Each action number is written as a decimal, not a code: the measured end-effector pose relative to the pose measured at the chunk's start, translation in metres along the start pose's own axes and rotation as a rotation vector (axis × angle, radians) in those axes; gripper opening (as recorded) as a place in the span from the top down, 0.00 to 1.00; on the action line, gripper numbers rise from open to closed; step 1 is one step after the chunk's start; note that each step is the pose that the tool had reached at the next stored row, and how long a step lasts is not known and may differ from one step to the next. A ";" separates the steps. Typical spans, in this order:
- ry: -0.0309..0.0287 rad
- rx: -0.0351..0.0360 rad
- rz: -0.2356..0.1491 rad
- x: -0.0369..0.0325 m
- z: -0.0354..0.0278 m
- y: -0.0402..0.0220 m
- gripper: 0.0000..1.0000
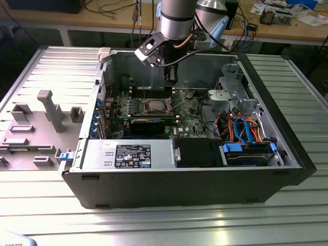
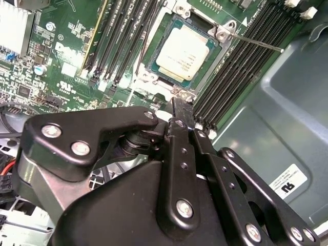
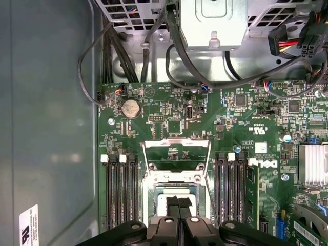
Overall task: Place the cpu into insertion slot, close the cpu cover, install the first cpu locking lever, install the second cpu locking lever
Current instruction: 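Close the cpu cover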
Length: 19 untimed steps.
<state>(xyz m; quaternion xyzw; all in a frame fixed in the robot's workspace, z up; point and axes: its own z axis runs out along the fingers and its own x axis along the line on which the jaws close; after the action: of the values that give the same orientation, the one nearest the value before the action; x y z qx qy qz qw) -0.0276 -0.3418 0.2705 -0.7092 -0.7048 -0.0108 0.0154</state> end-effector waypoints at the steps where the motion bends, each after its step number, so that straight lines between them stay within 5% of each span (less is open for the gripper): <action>1: 0.0000 0.0000 0.000 0.0000 0.0000 0.0008 0.89; 19: -0.0009 0.0000 0.000 0.0002 0.0000 0.0092 0.89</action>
<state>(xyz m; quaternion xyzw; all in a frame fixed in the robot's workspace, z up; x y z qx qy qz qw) -0.0184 -0.3416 0.2705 -0.7092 -0.7048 -0.0105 0.0151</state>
